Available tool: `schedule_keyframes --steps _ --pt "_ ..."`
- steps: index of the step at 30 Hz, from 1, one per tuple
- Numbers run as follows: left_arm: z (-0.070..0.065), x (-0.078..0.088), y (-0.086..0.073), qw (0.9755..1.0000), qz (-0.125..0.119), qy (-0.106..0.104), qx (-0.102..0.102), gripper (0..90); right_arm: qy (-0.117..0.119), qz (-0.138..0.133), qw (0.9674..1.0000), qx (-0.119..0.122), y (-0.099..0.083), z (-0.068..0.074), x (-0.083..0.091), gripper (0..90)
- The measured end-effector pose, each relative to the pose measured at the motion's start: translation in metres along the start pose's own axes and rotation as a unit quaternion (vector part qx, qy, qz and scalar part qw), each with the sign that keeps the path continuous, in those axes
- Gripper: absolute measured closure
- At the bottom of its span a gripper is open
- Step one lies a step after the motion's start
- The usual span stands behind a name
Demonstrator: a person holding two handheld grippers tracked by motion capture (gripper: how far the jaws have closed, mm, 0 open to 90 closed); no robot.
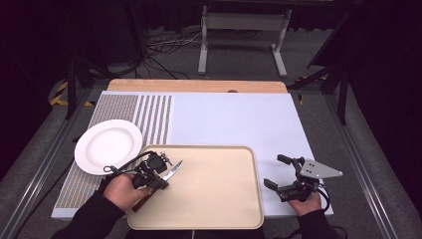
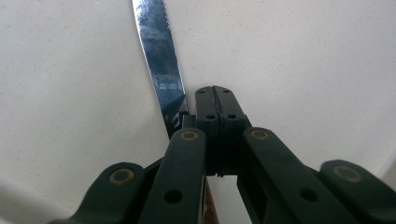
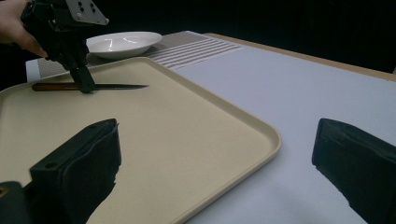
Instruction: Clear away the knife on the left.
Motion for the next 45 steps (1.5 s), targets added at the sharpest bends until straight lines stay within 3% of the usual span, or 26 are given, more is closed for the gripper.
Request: schedule_keyframes --steps 21,26,40,45 --pt "0.024 0.007 -0.006 0.9987 -0.013 0.026 0.041 90.0 0.001 0.002 1.0 0.001 0.0 0.001 -0.001 1.9" --pt "0.026 0.007 -0.007 0.9986 -0.014 0.027 0.042 90.0 0.002 0.002 1.0 0.001 0.0 0.001 -0.001 1.9" --pt "0.036 0.01 -0.01 0.9968 -0.021 0.042 0.065 90.0 0.002 0.003 1.0 0.0 -0.001 0.001 -0.001 1.9" --pt "0.04 0.012 -0.012 0.9951 -0.021 0.049 0.083 89.9 0.001 0.003 1.0 0.0 -0.001 0.0 -0.001 1.9"
Point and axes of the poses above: each handheld gripper's, and its own axes: x roughly backward along the jaws, y roughly out of its top, z roughly to its left, the point moved 5 cm from there along -x, roughly forward along the jaws, and after that the axes turned 4 degrees about x, right-handed, at the moved point
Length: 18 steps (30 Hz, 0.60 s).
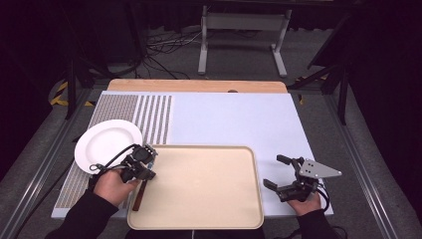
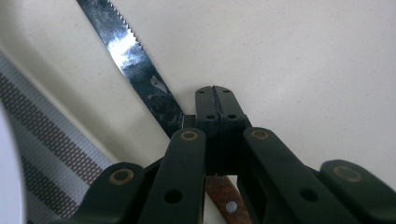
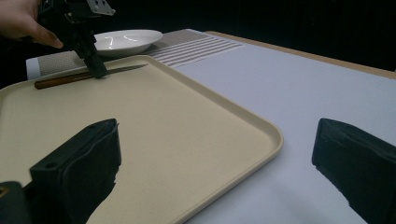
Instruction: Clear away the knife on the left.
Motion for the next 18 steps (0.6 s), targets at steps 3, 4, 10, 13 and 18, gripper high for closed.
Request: schedule_keyframes --steps 3,4,10,13,18 --pt "0.0007 0.0004 -0.0005 1.0 0.001 0.002 0.003 89.9 0.001 0.0 1.0 -0.001 0.0 0.0003 -0.0002 1.9" --pt "0.0009 0.0005 -0.0007 1.0 0.001 0.002 0.004 89.9 0.0 0.0 1.0 -0.001 0.0 0.0002 -0.0002 1.9" --pt "0.0027 0.0011 -0.0019 0.9999 0.0 0.008 0.011 89.9 0.0 0.001 1.0 -0.001 0.0 0.0003 -0.0002 1.9" --pt "0.0045 0.0018 -0.0036 0.9998 0.002 0.008 0.017 89.9 0.001 0.0 1.0 -0.001 0.0 0.0003 -0.0003 1.9" --pt "0.005 0.0021 -0.0051 0.9997 0.0 0.009 0.021 89.9 0.001 0.002 1.0 0.0 -0.0002 0.0004 -0.0005 2.0"
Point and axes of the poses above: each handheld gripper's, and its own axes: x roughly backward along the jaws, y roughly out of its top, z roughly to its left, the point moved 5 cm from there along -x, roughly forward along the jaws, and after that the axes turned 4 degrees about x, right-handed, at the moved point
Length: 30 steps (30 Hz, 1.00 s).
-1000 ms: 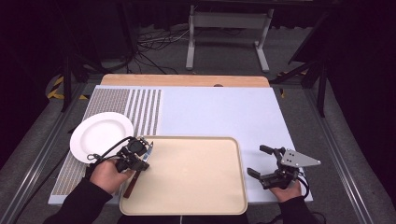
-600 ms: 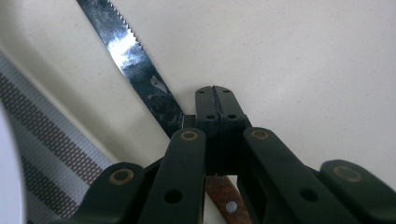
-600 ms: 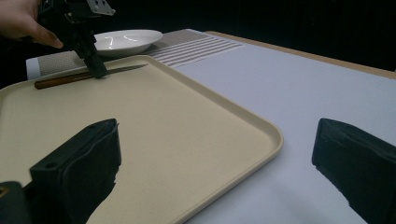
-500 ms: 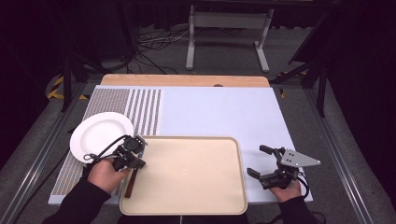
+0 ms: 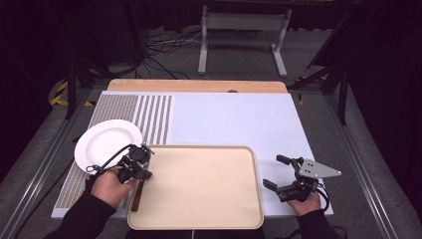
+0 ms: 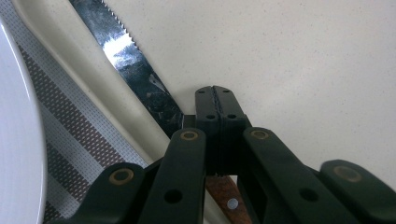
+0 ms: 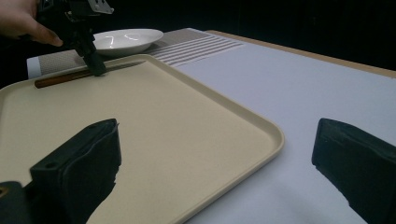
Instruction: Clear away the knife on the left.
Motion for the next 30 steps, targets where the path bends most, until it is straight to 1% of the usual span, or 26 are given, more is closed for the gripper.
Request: schedule_keyframes --steps 1,4,5,7,9,10,11,12,13,14,15,16,17,18,19,22,24,28,29,30 --pt "0.0 0.0 0.0 1.0 0.0 -0.001 -0.004 89.9 0.0 0.0 1.0 0.0 0.0 0.0 0.0 2.0" --pt "-0.002 0.001 0.001 0.9999 -0.005 -0.009 -0.007 89.2 0.0 0.0 1.0 0.0 0.0 0.0 0.0 2.0" --pt "-0.002 0.002 0.001 0.9998 -0.01 -0.013 -0.007 85.0 0.0 0.0 1.0 0.001 0.0 0.0 0.0 2.0" --pt "-0.004 0.006 0.002 0.9994 -0.02 -0.027 -0.011 79.5 0.0 0.0 1.0 0.001 0.0 0.0 0.0 2.0" --pt "-0.004 0.011 0.004 0.9986 -0.034 -0.038 -0.017 68.2 -0.001 0.0 1.0 0.001 0.0 0.0 0.0 2.0" --pt "-0.005 0.013 0.004 0.9981 -0.039 -0.044 -0.016 63.1 -0.001 0.0 1.0 0.001 0.0 0.0 0.0 2.0" --pt "-0.005 0.016 0.005 0.9975 -0.048 -0.047 -0.021 59.9 -0.001 0.0 1.0 0.001 0.0 0.0 0.0 2.0" --pt "-0.006 0.019 0.006 0.9962 -0.062 -0.054 -0.028 54.9 -0.001 0.0 1.0 0.001 0.0 0.0 0.0 2.0" --pt "-0.005 0.021 0.007 0.9954 -0.068 -0.058 -0.032 49.0 -0.001 0.001 1.0 0.001 0.0 0.0 0.0 2.0" --pt "-0.006 0.024 0.007 0.9942 -0.077 -0.066 -0.034 44.4 -0.001 0.001 1.0 0.002 0.0 0.0 0.0 2.0" --pt "-0.006 0.027 0.007 0.9934 -0.087 -0.067 -0.036 38.4 0.0 0.0 1.0 0.001 0.0 0.0 0.0 2.0" --pt "-0.006 0.028 0.007 0.9929 -0.088 -0.072 -0.035 33.9 -0.001 0.0 1.0 0.001 0.0 0.0 0.0 2.0" --pt "-0.006 0.03 0.007 0.9923 -0.094 -0.073 -0.034 30.3 0.0 -0.001 1.0 0.002 0.0 0.0 0.0 2.0" --pt "-0.006 0.031 0.007 0.992 -0.096 -0.077 -0.029 24.2 0.0 -0.001 1.0 0.001 0.0 0.0 0.0 2.0" --pt "-0.006 0.033 0.006 0.9907 -0.105 -0.078 -0.038 20.7 0.0 -0.001 1.0 0.002 0.0 0.0 0.0 2.0" --pt "-0.007 0.038 0.002 0.9873 -0.127 -0.082 -0.05 11.7 -0.001 -0.001 1.0 0.002 0.0 0.0 0.0 2.0" --pt "-0.008 0.041 0.001 0.9851 -0.143 -0.08 -0.053 10.3 0.0 0.0 1.0 0.001 0.0 0.0 0.0 2.0" --pt "-0.006 0.051 -0.003 0.9785 -0.179 -0.087 -0.054 6.6 -0.001 -0.001 1.0 0.002 0.0 0.0 0.0 2.0" --pt "-0.006 0.051 -0.003 0.9785 -0.179 -0.087 -0.054 5.8 -0.001 -0.001 1.0 0.002 0.0 0.0 0.0 2.0" --pt "-0.005 0.054 -0.004 0.9762 -0.192 -0.081 -0.06 5.8 -0.001 -0.001 1.0 0.002 0.0 0.0 0.0 2.0"
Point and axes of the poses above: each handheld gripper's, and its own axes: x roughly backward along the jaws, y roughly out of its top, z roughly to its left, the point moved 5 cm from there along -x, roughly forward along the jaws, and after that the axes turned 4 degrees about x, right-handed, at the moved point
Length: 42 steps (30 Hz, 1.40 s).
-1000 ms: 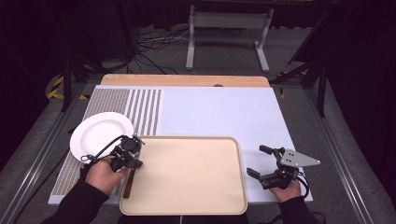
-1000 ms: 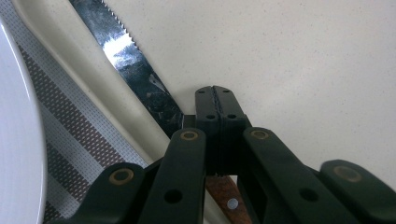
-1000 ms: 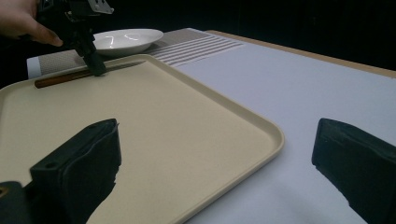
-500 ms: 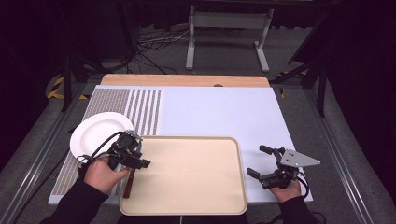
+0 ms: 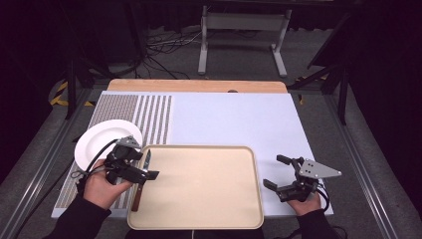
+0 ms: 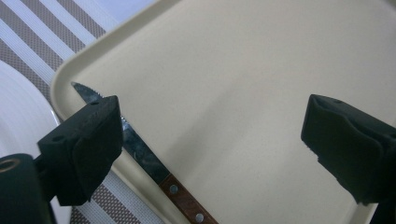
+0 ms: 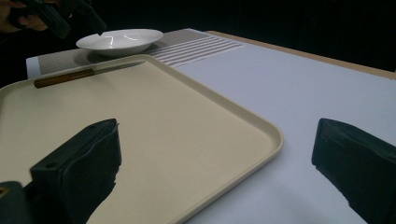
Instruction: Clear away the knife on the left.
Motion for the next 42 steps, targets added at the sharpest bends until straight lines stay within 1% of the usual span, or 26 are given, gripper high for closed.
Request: schedule_keyframes --steps 2,4,5,6,9,12,13,14,15,16,18,22,23,25,26,27,28,29,31,32,34,37,38,39,41,42 --pt "0.0 0.005 0.001 0.9994 -0.028 0.006 -0.019 2.0 0.0 0.0 1.0 0.0 0.0 0.0 0.0 2.0" --pt "0.001 0.012 0.001 0.9964 -0.071 0.019 -0.04 0.0 0.0 0.0 1.0 0.0 0.0 0.0 0.0 2.0" --pt "0.002 0.014 0.001 0.9952 -0.082 0.02 -0.05 0.0 -0.001 0.0 1.0 0.0 0.0 0.0 0.0 2.0" --pt "0.002 0.017 0.001 0.9934 -0.1 0.018 -0.053 0.0 -0.001 0.0 1.0 0.001 0.0 0.0 0.0 2.0" --pt "0.003 0.024 -0.002 0.9889 -0.135 0.01 -0.062 0.0 0.0 0.0 1.0 0.0 0.0 0.0 0.0 2.0" --pt "0.006 0.026 -0.005 0.9845 -0.159 0.023 -0.07 0.0 -0.001 0.0 1.0 0.0 0.0 0.0 0.0 2.0" --pt "0.007 0.027 -0.006 0.983 -0.169 0.024 -0.068 0.0 -0.001 -0.001 1.0 0.0 0.0 0.0 0.0 2.0" --pt "0.009 0.029 -0.008 0.9795 -0.187 0.036 -0.065 0.0 -0.001 -0.002 1.0 0.0 0.0 0.0 0.0 2.0" --pt "0.009 0.029 -0.008 0.9795 -0.187 0.036 -0.065 0.0 -0.001 -0.002 1.0 0.0 0.0 0.0 0.0 2.0" --pt "0.011 0.03 -0.009 0.9757 -0.207 0.034 -0.064 0.0 -0.001 -0.002 1.0 -0.001 0.0 0.0 0.0 2.0" --pt "0.014 0.03 -0.012 0.973 -0.222 0.03 -0.056 0.0 -0.002 -0.001 1.0 0.0 0.0 0.0 0.0 2.0" --pt "0.018 0.029 -0.019 0.9675 -0.249 0.003 -0.045 0.0 -0.003 -0.004 1.0 0.0 0.001 0.0 0.001 2.0" --pt "0.02 0.029 -0.023 0.9648 -0.26 -0.005 -0.043 0.0 -0.003 -0.004 1.0 0.001 0.001 0.0 0.001 2.0" --pt "0.021 0.028 -0.027 0.9608 -0.272 -0.009 -0.054 0.1 -0.003 -0.007 1.0 0.003 0.001 0.0 0.001 2.0" --pt "0.021 0.027 -0.029 0.9599 -0.274 -0.014 -0.055 0.1 -0.003 -0.007 0.9999 0.006 0.001 0.0 0.001 2.0" --pt "0.021 0.027 -0.029 0.9599 -0.274 -0.014 -0.055 0.1 -0.003 -0.007 0.9999 0.006 0.001 0.0 0.001 2.0" --pt "0.022 0.025 -0.031 0.9618 -0.268 -0.022 -0.053 0.1 -0.003 -0.006 1.0 0.005 0.001 0.001 0.001 2.0" --pt "0.022 0.024 -0.033 0.9619 -0.267 -0.023 -0.052 0.1 -0.004 -0.007 0.9999 0.007 0.002 0.001 0.002 2.0" --pt "0.023 0.023 -0.035 0.9589 -0.277 -0.037 -0.047 0.1 -0.006 -0.008 0.9999 0.008 0.002 0.001 0.002 2.0" --pt "0.024 0.022 -0.037 0.9567 -0.286 -0.035 -0.042 0.1 -0.007 -0.009 0.9999 0.007 0.002 0.001 0.003 1.9" --pt "0.025 0.022 -0.041 0.9537 -0.295 -0.038 -0.042 0.1 -0.009 -0.013 0.9998 0.008 0.003 0.0 0.004 1.9" --pt "0.027 0.021 -0.05 0.9514 -0.304 -0.032 -0.041 0.1 -0.011 -0.017 0.9997 0.009 0.003 0.0 0.005 1.8" --pt "0.028 0.022 -0.052 0.9515 -0.302 -0.024 -0.051 0.1 -0.013 -0.017 0.9997 0.01 0.004 -0.001 0.005 1.8" --pt "0.028 0.021 -0.054 0.9496 -0.308 -0.023 -0.053 0.1 -0.014 -0.019 0.9997 0.009 0.004 0.0 0.006 1.8" --pt "0.029 0.019 -0.059 0.9499 -0.307 -0.025 -0.051 0.1 -0.016 -0.019 0.9997 0.008 0.005 0.0 0.006 1.8" --pt "0.031 0.019 -0.061 0.9518 -0.301 -0.026 -0.051 0.1 -0.02 -0.018 0.9996 0.01 0.005 0.001 0.006 1.8"
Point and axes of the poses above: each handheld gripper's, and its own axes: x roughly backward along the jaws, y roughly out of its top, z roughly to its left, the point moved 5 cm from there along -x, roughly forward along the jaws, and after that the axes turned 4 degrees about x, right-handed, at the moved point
